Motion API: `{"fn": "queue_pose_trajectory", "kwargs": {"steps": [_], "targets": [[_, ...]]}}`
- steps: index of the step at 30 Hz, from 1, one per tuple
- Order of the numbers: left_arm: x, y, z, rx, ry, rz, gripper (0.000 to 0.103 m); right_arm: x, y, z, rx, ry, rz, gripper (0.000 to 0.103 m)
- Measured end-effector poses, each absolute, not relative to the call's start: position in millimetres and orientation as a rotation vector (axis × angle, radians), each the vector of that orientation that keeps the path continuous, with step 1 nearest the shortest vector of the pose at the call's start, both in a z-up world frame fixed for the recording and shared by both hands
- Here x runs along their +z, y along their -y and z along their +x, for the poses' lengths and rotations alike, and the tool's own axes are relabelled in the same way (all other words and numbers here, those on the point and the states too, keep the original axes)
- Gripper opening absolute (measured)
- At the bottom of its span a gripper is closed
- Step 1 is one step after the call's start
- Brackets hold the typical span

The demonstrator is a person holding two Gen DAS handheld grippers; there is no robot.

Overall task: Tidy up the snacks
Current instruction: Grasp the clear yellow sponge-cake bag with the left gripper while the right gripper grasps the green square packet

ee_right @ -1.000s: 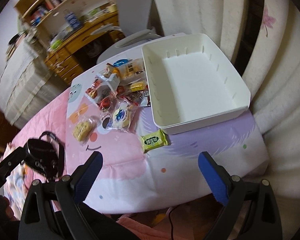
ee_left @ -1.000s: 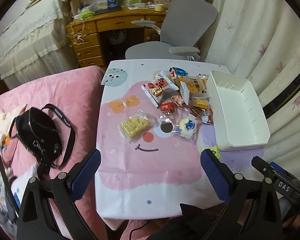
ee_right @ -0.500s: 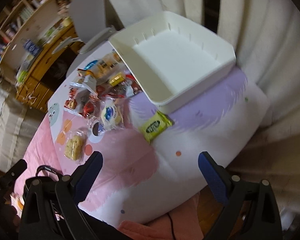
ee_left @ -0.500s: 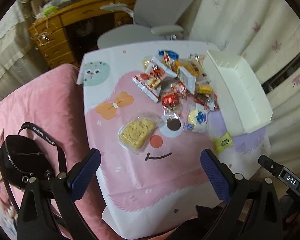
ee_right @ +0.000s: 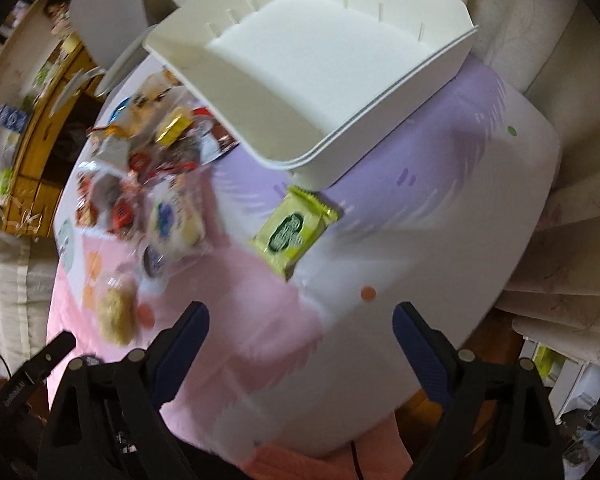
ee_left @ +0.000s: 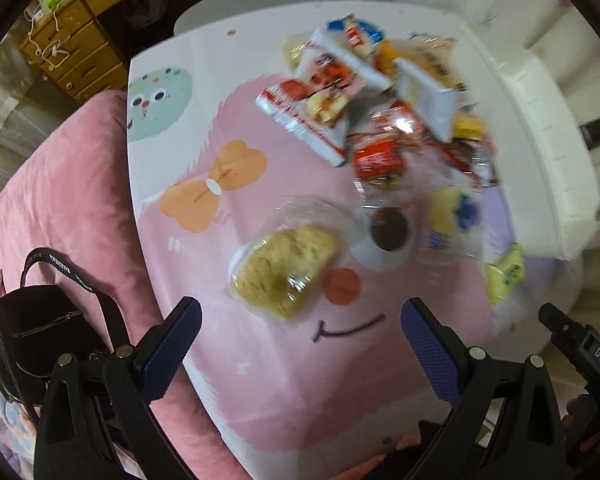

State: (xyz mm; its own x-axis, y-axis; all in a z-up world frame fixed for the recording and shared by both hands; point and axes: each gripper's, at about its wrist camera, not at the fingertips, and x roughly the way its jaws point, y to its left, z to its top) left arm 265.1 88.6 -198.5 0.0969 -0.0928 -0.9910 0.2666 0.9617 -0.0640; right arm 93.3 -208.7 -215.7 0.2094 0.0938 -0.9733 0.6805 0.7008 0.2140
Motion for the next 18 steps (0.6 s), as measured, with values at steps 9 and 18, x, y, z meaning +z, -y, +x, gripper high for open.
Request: {"fn": "queue_pose_trajectory", "kwargs": {"steps": [9,18], "targets": [[-252.6,-94.1,292.9,-0.218,-1.523,0.171,0.099,-254.7,213.8,112.9,-0.523,-1.317,0.753,0.083],[-275.2,-80.5,308.4,-0.254,-1.556,0.254,0.099,-267.7,217.3,131.8,-0.577,-1.350,0.709,0.081]]}}
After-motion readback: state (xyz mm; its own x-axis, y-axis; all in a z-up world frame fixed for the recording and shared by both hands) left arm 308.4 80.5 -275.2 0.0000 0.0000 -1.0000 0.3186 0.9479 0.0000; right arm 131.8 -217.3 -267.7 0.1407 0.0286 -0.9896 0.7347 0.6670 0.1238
